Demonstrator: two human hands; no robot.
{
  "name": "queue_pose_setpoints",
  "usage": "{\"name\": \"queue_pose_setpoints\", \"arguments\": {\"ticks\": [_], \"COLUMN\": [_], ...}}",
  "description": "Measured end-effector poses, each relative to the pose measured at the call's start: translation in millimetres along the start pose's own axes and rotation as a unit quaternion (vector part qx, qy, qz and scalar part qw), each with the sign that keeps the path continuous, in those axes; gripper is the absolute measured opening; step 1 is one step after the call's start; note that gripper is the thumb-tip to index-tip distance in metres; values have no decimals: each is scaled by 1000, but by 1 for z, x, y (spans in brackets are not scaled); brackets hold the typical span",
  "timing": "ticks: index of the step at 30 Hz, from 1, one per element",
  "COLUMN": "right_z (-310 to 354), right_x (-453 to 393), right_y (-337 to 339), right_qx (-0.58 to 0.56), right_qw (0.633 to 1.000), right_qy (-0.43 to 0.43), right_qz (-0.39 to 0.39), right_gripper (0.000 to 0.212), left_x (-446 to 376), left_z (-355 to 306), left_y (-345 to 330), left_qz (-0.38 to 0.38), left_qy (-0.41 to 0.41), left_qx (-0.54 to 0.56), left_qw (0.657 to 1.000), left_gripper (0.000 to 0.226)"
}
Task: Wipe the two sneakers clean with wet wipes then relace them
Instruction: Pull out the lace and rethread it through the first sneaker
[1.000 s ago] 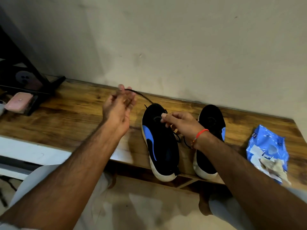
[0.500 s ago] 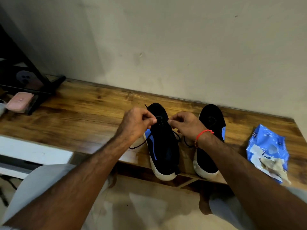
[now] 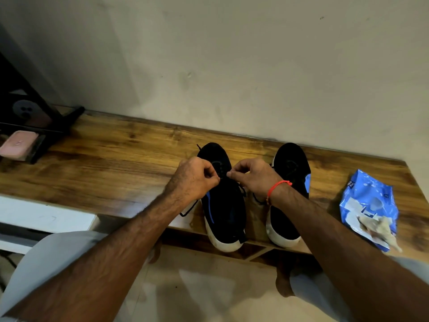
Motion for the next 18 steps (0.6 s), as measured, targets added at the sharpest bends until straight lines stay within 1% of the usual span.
{"name": "queue_pose_setpoints", "arguments": {"ticks": [3,9,12,16,18], "right_z": [1,-8,-8,-9,-8], "right_x": [0,-3,-3,-6,-6], "right_y": [0,0,-1,0,-1], "right_qx": [-7,-60,-100,-136,-118], "right_qw": [1000,997,994,987,989], "right_qy": [5,3,8,-23,-20], "right_qz": [7,38,51,84,81], "right_gripper": [15,8,7,6,9], "left_x": [0,-3,-6,-7,-7], "left_z": [0,0,3,8,10], "left_y": [-3,-8,-8,-12,-14], "left_qz": [-8,-11,-11,-18,-19], "left_qy": [-2,-15,-19,-12,-8], "left_qx": [1,4,26,56,73], "left_qw": [1000,1000,999,998,997], "left_gripper": [5,4,3,5,6]}}
Point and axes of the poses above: each hand's wrist, its own x-axis away from the middle knuckle, its own y-axis out of the back of the hand, z = x × y, the point moved 1 cm from there along -x, towards the middle knuckle, and after that the axes turned 10 degrees about -y, right-handed, at the moved point
